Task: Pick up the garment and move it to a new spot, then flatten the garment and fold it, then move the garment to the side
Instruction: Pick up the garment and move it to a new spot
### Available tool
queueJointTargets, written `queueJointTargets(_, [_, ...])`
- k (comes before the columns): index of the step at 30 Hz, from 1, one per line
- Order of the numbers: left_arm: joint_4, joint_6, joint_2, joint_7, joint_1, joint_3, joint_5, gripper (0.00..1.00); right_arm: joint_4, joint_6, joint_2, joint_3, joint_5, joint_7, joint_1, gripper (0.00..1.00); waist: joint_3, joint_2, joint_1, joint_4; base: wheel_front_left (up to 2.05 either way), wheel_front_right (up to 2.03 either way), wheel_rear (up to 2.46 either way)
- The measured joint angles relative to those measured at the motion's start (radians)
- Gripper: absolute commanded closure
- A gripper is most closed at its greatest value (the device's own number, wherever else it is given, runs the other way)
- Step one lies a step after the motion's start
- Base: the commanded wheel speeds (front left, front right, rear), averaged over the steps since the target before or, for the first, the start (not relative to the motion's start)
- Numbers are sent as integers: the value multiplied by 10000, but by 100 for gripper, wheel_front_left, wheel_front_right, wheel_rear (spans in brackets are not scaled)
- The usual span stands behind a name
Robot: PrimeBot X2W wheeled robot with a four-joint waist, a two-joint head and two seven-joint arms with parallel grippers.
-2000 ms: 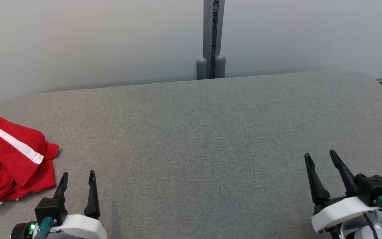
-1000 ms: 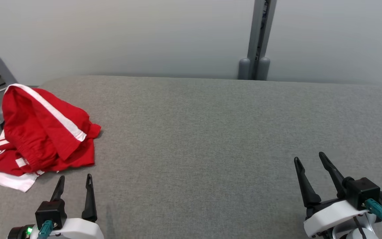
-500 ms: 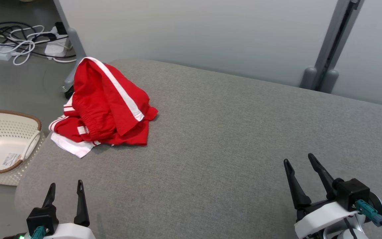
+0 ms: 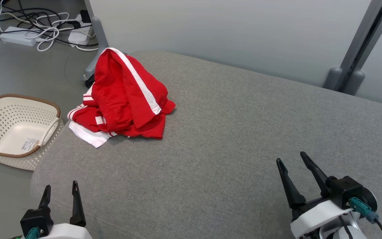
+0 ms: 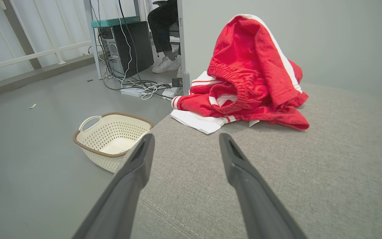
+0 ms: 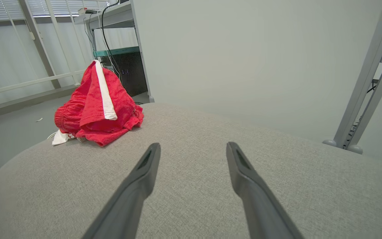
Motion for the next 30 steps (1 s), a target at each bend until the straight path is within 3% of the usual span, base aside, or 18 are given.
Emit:
queueJointTargets(7, [157, -171, -2, 0, -426, 40, -301, 0, -29, 0, -320, 36, 2, 0, -190, 0, 469, 0, 0, -422, 0, 0, 0])
queueJointTargets(15, [832, -430, 75, -2, -2059, 370, -184, 0, -84, 0, -798, 211, 23, 0, -617, 0, 1355, 0, 0, -1047, 0, 0, 0])
queueJointTargets(24, [2508, -660, 836, -2, -4384, 639, -21, 0, -113, 0, -1137, 403, 132, 0, -1048, 0, 2421, 0, 0, -1788, 0, 0, 0])
queueJointTargets(30, [4694, -756, 1499, 548, -6238, 694, -136, 0, -2, 0, -1198, 424, 247, 0, -1274, 0, 3006, 0, 0, -2165, 0, 0, 0])
